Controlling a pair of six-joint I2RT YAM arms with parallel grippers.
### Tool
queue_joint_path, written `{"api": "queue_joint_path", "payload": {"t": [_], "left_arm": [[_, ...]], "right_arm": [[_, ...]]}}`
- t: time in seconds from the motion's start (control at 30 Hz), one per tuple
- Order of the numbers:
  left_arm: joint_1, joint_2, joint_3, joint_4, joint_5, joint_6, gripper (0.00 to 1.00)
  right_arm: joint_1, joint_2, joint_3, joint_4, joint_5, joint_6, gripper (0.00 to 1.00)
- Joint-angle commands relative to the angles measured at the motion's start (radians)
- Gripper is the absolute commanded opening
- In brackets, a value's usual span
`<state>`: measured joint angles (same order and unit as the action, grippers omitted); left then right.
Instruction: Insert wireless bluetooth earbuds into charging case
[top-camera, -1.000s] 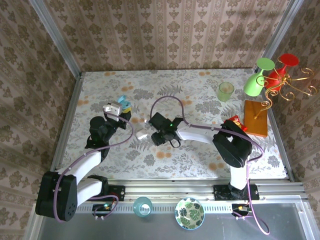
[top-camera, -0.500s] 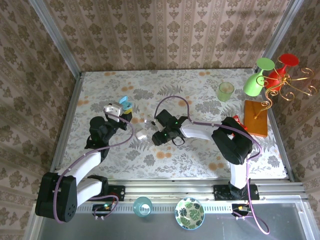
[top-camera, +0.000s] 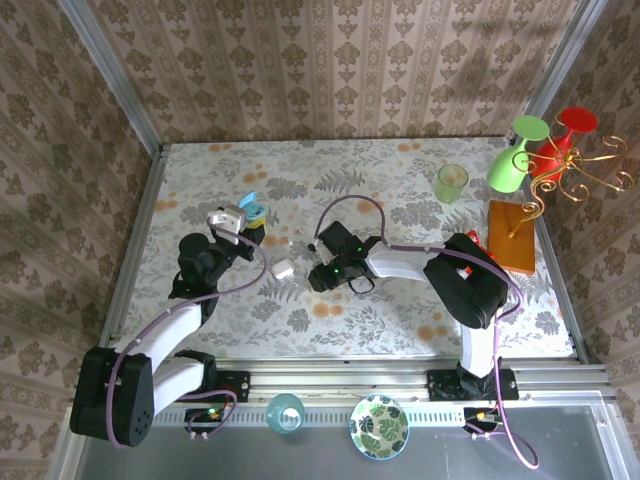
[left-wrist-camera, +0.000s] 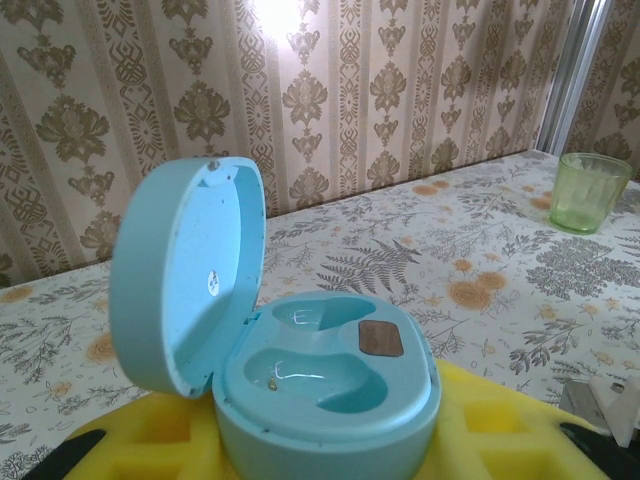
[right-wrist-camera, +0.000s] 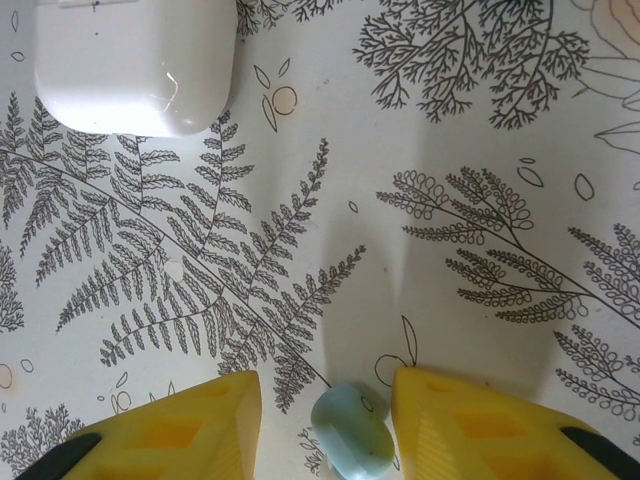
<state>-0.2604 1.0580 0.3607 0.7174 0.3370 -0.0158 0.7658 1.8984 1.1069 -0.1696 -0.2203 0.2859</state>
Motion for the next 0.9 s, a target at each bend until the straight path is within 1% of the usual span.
{"api": "queue_joint_path", "payload": {"t": [0.0, 0.17, 0.2, 0.27, 0.63, 0.73, 0.87], "left_arm": [[0.002, -0.02, 0.011, 0.006, 0.016, -0.011, 0.23], [0.0, -0.019, 0.01, 0.008, 0.016, -0.012, 0.23], [0.0, -0.02, 0.009, 0.007, 0.016, -0.013, 0.23], [0.0, -0.021, 0.009, 0.006, 0.016, -0.013, 0.23], [-0.003, -0.009, 0.009, 0.015, 0.016, -0.015, 0.22], [-0.003, -0.009, 0.009, 0.013, 0.016, -0.013, 0.22], [-0.005, -0.009, 0.005, 0.016, 0.016, -0.013, 0.22]], "right_arm": [[0.001, 0.002, -0.039, 0.014, -0.056, 0.029, 0.38], [0.0, 0.008, -0.044, 0.021, -0.06, 0.046, 0.36], [-0.001, 0.005, -0.046, 0.023, -0.063, 0.05, 0.33], [-0.001, -0.003, -0.052, 0.028, -0.071, 0.055, 0.32], [-0.002, -0.031, -0.086, 0.082, -0.134, 0.095, 0.33], [-0.002, -0.036, -0.089, 0.087, -0.142, 0.101, 0.38], [-0.003, -0.044, -0.093, 0.088, -0.15, 0.104, 0.36]]}}
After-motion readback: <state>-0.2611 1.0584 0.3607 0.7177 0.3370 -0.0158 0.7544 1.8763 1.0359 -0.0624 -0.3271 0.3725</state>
